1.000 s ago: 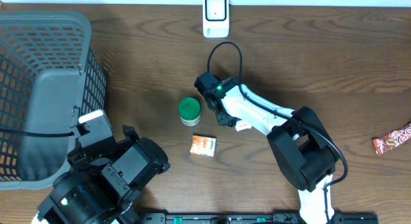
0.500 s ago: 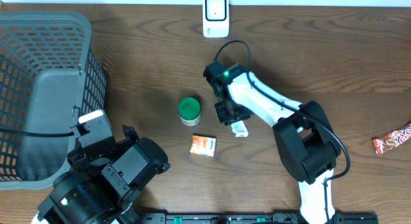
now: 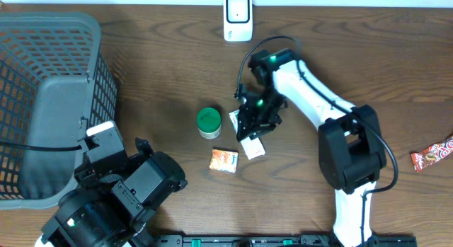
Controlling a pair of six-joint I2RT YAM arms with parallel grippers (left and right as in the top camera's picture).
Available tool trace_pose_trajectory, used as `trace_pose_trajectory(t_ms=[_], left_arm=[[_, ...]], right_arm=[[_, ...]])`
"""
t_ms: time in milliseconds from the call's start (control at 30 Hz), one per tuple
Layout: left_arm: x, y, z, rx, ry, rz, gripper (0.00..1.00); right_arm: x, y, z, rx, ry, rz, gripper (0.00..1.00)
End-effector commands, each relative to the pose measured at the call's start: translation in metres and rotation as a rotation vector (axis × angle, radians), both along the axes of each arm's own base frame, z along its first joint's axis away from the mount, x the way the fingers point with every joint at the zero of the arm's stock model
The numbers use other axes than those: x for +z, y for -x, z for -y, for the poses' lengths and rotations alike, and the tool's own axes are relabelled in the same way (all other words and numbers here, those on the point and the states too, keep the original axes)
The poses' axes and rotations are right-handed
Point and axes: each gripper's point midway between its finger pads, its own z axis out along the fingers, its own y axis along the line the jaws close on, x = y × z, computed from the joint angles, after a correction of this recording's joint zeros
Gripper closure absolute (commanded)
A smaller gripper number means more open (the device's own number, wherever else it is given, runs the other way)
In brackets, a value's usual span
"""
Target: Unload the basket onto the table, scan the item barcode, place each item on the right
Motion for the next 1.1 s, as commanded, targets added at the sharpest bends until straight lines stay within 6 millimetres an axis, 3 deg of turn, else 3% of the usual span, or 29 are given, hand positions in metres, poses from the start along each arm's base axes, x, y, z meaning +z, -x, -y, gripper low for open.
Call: trace_pose_trajectory(t_ms=[0,67,100,133,267,467,567,800,933,1000,1067], left_arm=[[0.0,0.0,-0.002,0.01,-0.002,0.006,0.15],[0.0,0.0,-0.002,0.01,-0.002,0.005,0.15],[0.0,0.0,-0.002,0.01,-0.003,0.005,0.15],[0.0,0.0,-0.002,0.01,-0.003,0.005,0.15],[0.0,0.0,-0.002,0.01,-0.003,0.005,0.15],[0.0,0.0,-0.002,0.01,-0.003,0.005,0.15],[0.0,0.0,-0.002,0.01,-0.003,0.005,0.15],[0.0,0.0,-0.002,0.01,-0.003,0.005,0.15],[0.0,0.0,-0.002,0.01,-0.003,0.005,0.15],[0.0,0.0,-0.002,0.01,-0.002,0.005,0.15],[0.0,0.0,-0.002,0.01,-0.003,0.005,0.15]], right_arm=[[0.0,-0.009,0.007,0.018,-0.031,0.027,0.59],[-0.004,-0.012,0.015,0.022,0.022,0.051,0.46],[-0.006,-0.015,0.017,0.028,0.038,0.067,0.29],[-0.009,-0.018,0.017,0.029,0.038,0.084,0.04],[-0.022,-0.024,0.014,0.027,-0.02,0.113,0.01],[-0.057,-0.013,0.018,0.046,-0.032,0.126,0.01],[-0.072,-0.003,0.022,0.036,-0.031,0.108,0.15],[-0.082,0.002,0.025,0.03,-0.027,0.106,0.69],[-0.083,-0.003,0.023,0.03,-0.036,0.127,0.82],[-0.083,-0.005,0.023,0.03,-0.035,0.138,0.98],[-0.083,-0.008,0.026,0.033,-0.011,0.149,0.99]])
